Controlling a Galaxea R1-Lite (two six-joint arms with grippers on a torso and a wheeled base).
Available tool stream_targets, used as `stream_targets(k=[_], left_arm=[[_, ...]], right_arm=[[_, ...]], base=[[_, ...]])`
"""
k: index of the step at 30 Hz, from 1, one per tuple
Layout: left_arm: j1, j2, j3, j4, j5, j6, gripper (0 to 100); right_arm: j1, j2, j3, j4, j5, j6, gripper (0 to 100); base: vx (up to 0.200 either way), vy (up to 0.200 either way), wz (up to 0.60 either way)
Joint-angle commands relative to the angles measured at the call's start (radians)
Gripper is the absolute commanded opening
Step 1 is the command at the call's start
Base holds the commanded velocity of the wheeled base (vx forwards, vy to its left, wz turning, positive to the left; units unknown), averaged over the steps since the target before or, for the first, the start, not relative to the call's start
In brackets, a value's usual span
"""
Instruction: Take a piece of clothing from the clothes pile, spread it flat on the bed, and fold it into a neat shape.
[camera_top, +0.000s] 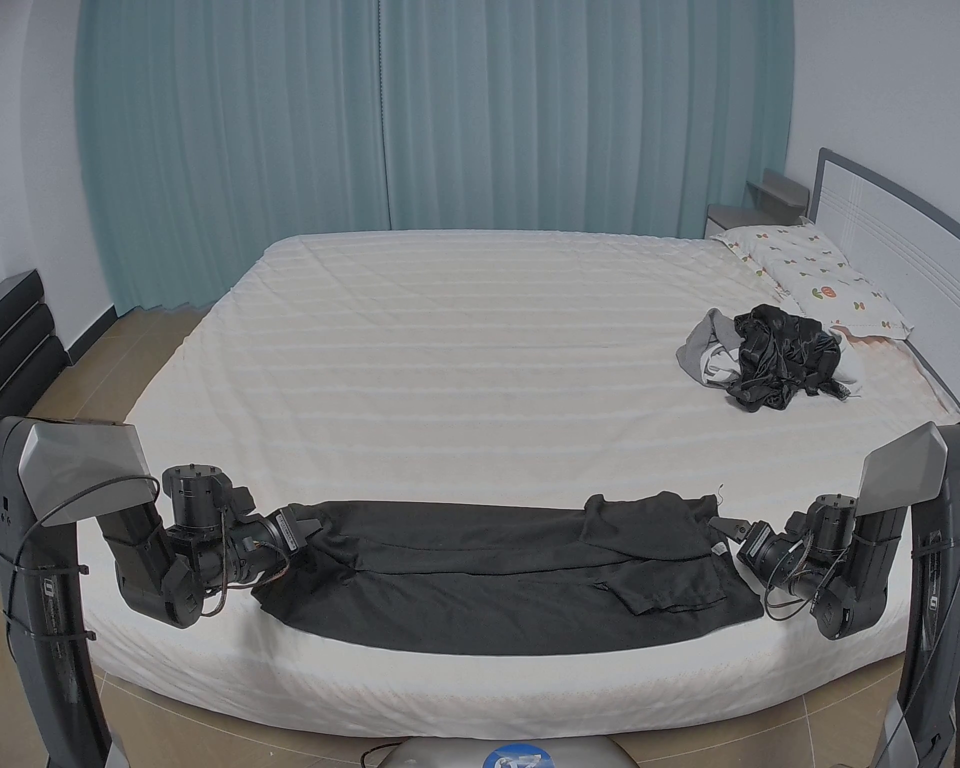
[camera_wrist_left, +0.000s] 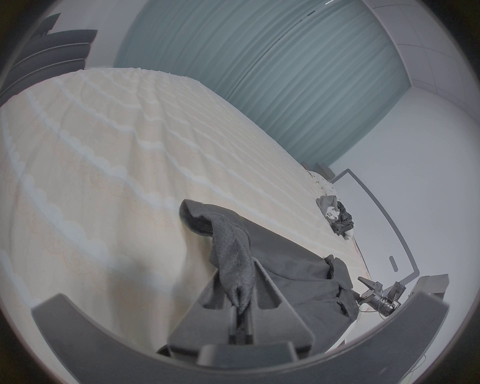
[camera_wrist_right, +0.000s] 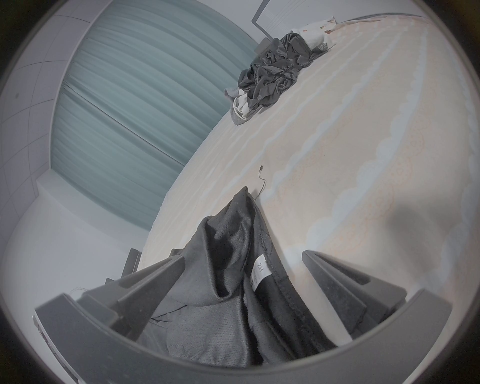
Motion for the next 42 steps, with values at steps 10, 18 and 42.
stream_targets(k=[10, 18, 42], left_arm=[[-0.087, -0.109, 0.001, 0.096, 0.102, -0.066, 0], [-0.142, -0.162, -0.061, 0.241, 0.156, -0.138, 0], [-0.363, -0.162, -0.436, 0.801, 0.230, -0.347, 0]], right_arm=[[0.001, 0.007, 0.003, -0.009, -0.002, 0.000, 100], [0.004, 0.014, 0.005, -0.009, -0.002, 0.000, 100], [0.019, 0.033, 0.008, -0.009, -0.005, -0.003, 100]], base=[[0.000, -0.200, 0.00], [0.000, -0.200, 0.00], [0.000, -0.200, 0.00]])
